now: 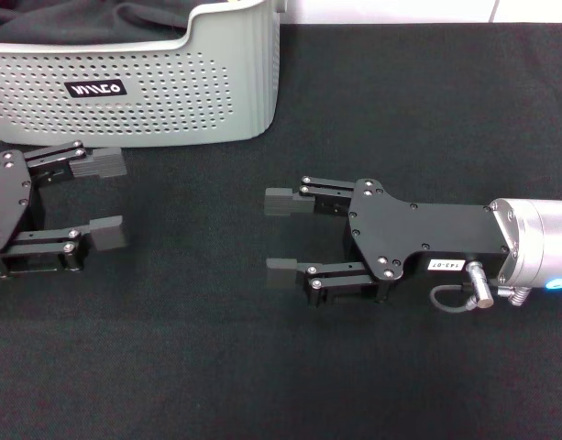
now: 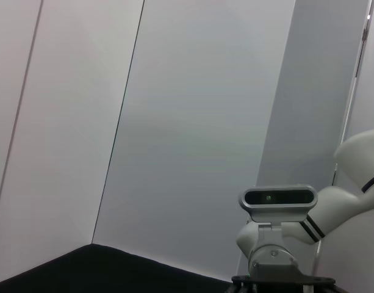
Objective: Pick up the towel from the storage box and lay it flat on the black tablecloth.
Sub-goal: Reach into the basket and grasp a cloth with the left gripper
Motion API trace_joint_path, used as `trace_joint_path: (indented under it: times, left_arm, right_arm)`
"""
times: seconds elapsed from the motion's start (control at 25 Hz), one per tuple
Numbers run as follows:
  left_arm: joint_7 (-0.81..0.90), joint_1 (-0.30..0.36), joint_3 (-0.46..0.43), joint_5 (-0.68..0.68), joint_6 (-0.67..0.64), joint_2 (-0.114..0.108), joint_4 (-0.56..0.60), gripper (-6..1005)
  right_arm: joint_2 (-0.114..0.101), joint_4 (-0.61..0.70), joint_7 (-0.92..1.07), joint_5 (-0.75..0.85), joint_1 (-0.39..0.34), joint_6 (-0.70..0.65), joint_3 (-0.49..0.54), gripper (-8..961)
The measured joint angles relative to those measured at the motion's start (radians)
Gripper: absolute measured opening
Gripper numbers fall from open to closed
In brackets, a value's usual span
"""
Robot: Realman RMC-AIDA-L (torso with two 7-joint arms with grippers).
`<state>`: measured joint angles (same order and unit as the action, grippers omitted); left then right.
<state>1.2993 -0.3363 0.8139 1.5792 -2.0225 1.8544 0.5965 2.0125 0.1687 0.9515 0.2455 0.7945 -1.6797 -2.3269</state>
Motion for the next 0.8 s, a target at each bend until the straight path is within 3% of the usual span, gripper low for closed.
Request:
trace_joint_path:
  times: [0.6, 0.68, 0.8]
  left_arm:
    - [-0.002, -0.005, -0.013, 0.009, 0.002, 0.01, 0.001, 816]
    - [0.0, -0.012, -0.041, 0.005, 0.005, 0.018, 0.004, 814]
    - [0.035, -0.047, -0.159, 0.0, 0.013, 0.045, 0.008, 811]
  right_arm:
    - [0.0, 0.002, -0.025, -0.006, -0.01, 0.005, 0.014, 763]
    - [0.0, -0.002, -0.043, -0.005, -0.019, 0.015, 0.033, 763]
    - [-0.001, -0.009, -0.073, -0.004, -0.043, 0.047, 0.073, 762]
